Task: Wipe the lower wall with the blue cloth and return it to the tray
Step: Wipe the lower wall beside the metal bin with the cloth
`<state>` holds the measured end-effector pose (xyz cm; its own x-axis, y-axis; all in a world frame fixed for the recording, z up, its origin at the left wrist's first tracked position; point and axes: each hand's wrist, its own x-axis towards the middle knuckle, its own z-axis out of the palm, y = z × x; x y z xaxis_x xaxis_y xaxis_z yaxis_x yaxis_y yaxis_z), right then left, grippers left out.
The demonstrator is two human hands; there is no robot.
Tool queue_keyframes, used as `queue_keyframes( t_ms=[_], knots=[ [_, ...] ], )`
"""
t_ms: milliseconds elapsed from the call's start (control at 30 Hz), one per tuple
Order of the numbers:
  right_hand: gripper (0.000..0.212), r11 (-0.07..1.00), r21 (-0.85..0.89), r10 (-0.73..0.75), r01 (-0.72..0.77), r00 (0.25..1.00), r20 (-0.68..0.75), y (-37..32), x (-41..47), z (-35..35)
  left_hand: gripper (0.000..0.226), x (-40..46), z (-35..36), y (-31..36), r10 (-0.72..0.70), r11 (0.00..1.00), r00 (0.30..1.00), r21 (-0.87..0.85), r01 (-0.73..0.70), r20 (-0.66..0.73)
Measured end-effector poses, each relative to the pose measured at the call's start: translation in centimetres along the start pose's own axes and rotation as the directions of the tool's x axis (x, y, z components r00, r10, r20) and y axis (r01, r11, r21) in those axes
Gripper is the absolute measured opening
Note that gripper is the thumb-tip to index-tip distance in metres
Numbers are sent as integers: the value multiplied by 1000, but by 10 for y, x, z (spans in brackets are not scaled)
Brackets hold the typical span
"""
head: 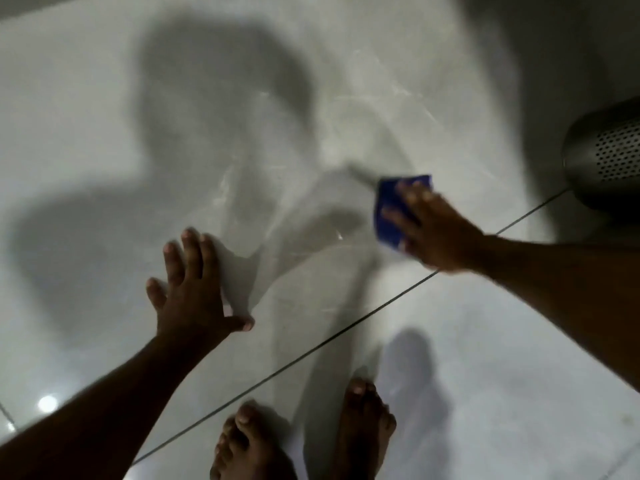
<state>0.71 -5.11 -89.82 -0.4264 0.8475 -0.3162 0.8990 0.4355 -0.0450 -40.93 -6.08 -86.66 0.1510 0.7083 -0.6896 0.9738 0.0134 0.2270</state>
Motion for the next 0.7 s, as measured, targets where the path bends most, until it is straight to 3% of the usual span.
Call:
queue_keyframes(
  t_ms=[33,67,100,133,167,200,233,267,333,367,400,433,467,500,533,567,600,633,667,700],
  knots=[
    [56,913,174,378,-369,925,-22,5,22,-8,157,0,1,0,-3,1000,1000,3,3,2],
    [60,673,317,692,-668,720,48,-2,48,-14,157,0,2,1,-8,1000,1000,3,8,3],
    [65,413,384,851,-826,500,161,-25,70,-26,158,-1,2,1,-10,1000,1000,4,10,3],
    [67,349,394,875,-850,446,189,-55,87,-32,158,-1,2,2,-11,1000,1000,6,11,4],
    [68,467,375,837,-801,537,104,-90,95,-33,158,-1,2,1,-12,1000,1000,5,12,7],
    [68,664,343,705,-664,709,9,-127,90,-26,158,-1,2,1,-10,1000,1000,5,10,8],
    [67,874,273,422,-402,907,-14,-161,69,-14,158,0,2,1,-6,1000,1000,7,6,9],
    [66,972,217,88,-86,996,0,-186,38,-9,157,-1,2,0,-3,1000,1000,9,3,10],
    [64,917,145,-387,372,917,93,-165,-15,-1,157,-3,1,0,-1,1000,1000,7,1,7],
    [64,892,79,-452,446,889,79,-136,-26,2,157,-2,2,0,-1,1000,1000,7,1,3],
    [63,913,10,-407,407,912,58,-104,-33,8,157,-2,2,0,-2,1000,1000,7,2,3],
    [63,971,-5,-237,237,971,30,-77,-36,14,157,-1,2,0,-6,1000,1000,5,6,8],
    [64,998,39,58,-57,998,-11,-54,-40,22,157,0,3,0,-8,1000,1000,4,8,12],
    [66,903,153,411,-403,911,-25,-41,-43,25,158,1,4,1,-8,1000,1000,3,8,14],
    [69,644,335,724,-688,689,26,-48,-42,26,158,1,4,0,-11,1000,1000,-1,11,15],
    [70,331,423,886,-844,432,169,-71,-36,20,158,1,4,0,-15,1000,1000,-8,15,17],
    [70,165,420,933,-892,280,228,-105,-31,16,158,1,4,-1,-14,1000,1000,-13,14,20],
    [70,197,388,940,-900,286,185,-145,-25,15,158,1,4,-1,-9,1000,1000,-17,10,19],
    [71,360,375,896,-854,429,116,-188,-18,11,158,0,5,-2,-7,1000,1000,-22,8,14],
    [72,577,381,751,-722,653,100,-226,-8,4,158,0,5,-3,-9,1000,1000,-24,9,12]
  ],
)
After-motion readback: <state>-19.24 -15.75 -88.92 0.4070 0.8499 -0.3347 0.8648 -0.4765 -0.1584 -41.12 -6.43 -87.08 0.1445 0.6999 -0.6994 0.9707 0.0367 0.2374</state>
